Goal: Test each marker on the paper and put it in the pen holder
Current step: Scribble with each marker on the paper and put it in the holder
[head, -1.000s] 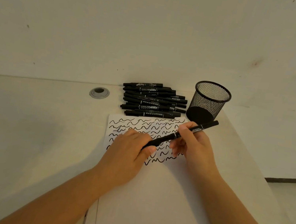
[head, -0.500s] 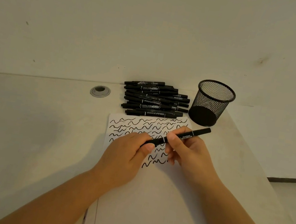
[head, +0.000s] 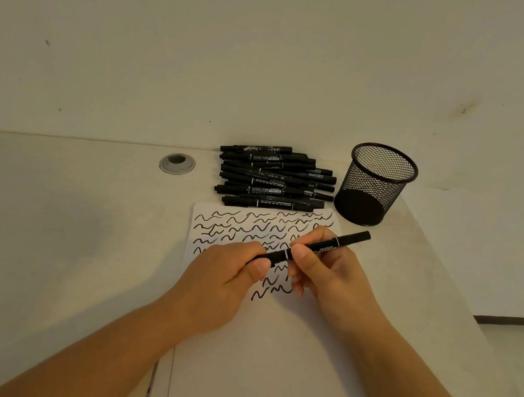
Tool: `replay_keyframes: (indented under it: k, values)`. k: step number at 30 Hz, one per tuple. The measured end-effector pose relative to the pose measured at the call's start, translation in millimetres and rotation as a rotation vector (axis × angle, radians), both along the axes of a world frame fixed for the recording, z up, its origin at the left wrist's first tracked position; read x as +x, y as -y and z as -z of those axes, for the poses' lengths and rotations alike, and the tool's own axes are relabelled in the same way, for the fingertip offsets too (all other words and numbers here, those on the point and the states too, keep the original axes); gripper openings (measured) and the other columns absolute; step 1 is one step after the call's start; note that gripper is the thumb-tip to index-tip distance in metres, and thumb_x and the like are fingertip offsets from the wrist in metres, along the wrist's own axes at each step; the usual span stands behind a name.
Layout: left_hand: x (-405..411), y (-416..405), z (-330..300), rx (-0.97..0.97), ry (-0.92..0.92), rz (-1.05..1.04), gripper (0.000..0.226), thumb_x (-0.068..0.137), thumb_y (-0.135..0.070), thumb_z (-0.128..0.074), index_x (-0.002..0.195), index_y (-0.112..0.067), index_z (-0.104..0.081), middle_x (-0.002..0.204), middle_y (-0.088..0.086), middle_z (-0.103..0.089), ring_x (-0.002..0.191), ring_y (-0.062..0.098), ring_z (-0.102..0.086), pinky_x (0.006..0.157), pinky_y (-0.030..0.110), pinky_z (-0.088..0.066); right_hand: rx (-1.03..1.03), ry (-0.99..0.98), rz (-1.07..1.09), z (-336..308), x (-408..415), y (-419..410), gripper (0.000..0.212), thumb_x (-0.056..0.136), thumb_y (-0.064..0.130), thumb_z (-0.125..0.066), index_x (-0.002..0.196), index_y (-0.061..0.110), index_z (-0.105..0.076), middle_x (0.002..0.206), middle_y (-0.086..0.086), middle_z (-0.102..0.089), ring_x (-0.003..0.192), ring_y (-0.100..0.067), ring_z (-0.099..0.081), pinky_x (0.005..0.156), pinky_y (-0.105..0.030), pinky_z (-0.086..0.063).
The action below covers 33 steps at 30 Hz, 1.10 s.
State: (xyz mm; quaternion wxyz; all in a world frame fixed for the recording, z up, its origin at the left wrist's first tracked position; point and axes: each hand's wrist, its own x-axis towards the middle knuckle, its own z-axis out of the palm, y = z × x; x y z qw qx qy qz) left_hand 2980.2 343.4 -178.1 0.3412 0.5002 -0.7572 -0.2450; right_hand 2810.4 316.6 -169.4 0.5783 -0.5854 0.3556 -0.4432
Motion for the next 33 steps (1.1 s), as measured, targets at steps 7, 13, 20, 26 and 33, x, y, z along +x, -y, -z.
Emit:
replay_keyframes:
  k: [7, 13, 20, 26, 33]
  values:
    - [-0.6, -0.1, -0.5, -0.004, 0.001, -0.004, 0.025, 0.088, -0.047, -0.033, 0.069, -0.036, -0.044, 0.058, -0.022, -0.051, 0.052, 0.005, -0.044, 0.048, 0.017, -0.029, -0.001, -0.012, 0.079, 0.2, 4.5, -5.3, 0.011, 0.09, 0.009, -0.052, 0.081, 0.012, -0.056, 0.053, 0.004, -0.058, 0.048, -0.01, -0.051, 0.046, -0.02, -0.045]
    - [-5.3, 2.0, -0.6, -0.035, 0.029, -0.083, 0.03, 0.088, -0.043, -0.033, 0.083, -0.026, -0.057, 0.051, -0.013, -0.042, 0.057, 0.001, -0.047, 0.049, 0.017, -0.029, -0.012, -0.207, 0.289, -1.5, 4.9, -4.3, 0.012, 0.086, 0.024, -0.059, 0.075, 0.018, -0.062, 0.053, 0.009, -0.063, 0.043, -0.002, -0.051, 0.043, -0.013, -0.041]
    - [-6.4, 5.6, -2.9, -0.024, -0.047, -0.167, 0.029, 0.089, -0.043, -0.034, 0.083, -0.027, -0.057, 0.049, -0.013, -0.042, 0.054, 0.001, -0.048, 0.049, 0.013, -0.034, -0.316, -0.446, 0.422, -0.2, -0.4, -4.8, 0.02, 0.084, 0.035, -0.058, 0.064, 0.034, -0.058, 0.055, 0.008, -0.059, 0.054, -0.005, -0.054, 0.052, -0.015, -0.044]
    - [-8.1, 1.0, -0.7, -0.059, 0.05, -0.163, 0.021, 0.095, -0.03, -0.041, 0.088, -0.022, -0.059, 0.056, -0.014, -0.047, 0.054, 0.005, -0.047, 0.051, 0.015, -0.031, -0.943, -0.854, 0.42, -0.2, 11.2, -9.3, 0.021, 0.077, 0.014, -0.065, 0.097, 0.016, -0.07, 0.073, 0.002, -0.065, 0.05, -0.012, -0.056, 0.043, -0.021, -0.046]
    - [-11.3, 0.5, -16.1, -0.176, 0.073, -0.188, 0.026, 0.093, -0.037, -0.038, 0.095, -0.022, -0.06, 0.071, -0.011, -0.057, 0.064, 0.006, -0.051, 0.057, 0.019, -0.034, -1.271, -1.022, 0.381, -21.9, 8.2, 0.2, 0.013, 0.075, 0.01, -0.071, 0.087, 0.015, -0.069, 0.065, 0.001, -0.061, 0.05, -0.015, -0.054, 0.038, -0.026, -0.043]
